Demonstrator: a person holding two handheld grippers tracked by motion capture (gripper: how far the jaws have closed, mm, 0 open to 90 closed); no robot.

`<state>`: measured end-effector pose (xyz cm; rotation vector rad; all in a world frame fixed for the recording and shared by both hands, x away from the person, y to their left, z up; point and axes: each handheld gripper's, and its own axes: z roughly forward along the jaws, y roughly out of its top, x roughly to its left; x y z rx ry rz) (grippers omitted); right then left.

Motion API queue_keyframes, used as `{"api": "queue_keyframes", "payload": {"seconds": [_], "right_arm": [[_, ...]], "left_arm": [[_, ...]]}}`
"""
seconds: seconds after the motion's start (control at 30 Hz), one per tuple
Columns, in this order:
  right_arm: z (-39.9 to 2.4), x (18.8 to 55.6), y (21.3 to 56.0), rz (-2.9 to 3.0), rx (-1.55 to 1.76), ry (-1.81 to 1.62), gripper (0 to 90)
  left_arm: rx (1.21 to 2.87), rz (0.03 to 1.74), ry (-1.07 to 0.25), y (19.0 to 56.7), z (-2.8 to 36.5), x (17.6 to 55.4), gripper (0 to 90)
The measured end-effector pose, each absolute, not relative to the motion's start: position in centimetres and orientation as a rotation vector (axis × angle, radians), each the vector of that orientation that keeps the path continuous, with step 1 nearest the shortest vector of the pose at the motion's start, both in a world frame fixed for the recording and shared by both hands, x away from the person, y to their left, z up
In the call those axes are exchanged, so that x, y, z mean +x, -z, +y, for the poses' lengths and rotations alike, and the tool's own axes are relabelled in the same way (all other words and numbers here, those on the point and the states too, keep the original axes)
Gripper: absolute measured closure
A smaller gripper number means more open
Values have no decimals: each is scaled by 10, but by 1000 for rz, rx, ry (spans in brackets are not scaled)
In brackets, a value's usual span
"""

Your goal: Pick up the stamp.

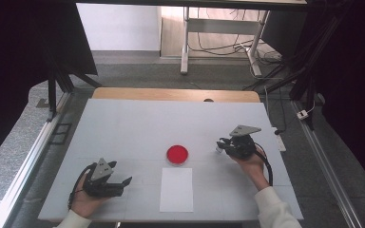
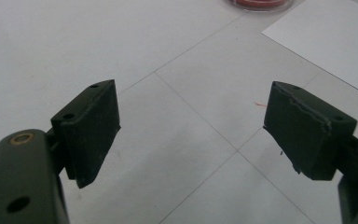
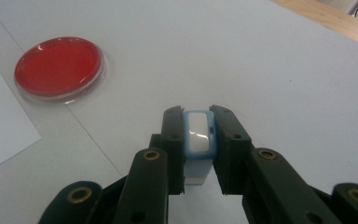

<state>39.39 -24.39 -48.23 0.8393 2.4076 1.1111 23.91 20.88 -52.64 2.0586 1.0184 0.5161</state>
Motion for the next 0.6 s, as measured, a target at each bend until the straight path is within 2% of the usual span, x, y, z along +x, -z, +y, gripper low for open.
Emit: {"api": "queue_keyframes", "payload": {"seconds": [0.6], "right_arm": [[-246, 387, 470, 2354, 863, -1248, 750]], "left_arm": [[2057, 1018, -519, 526, 208, 239, 182]]}}
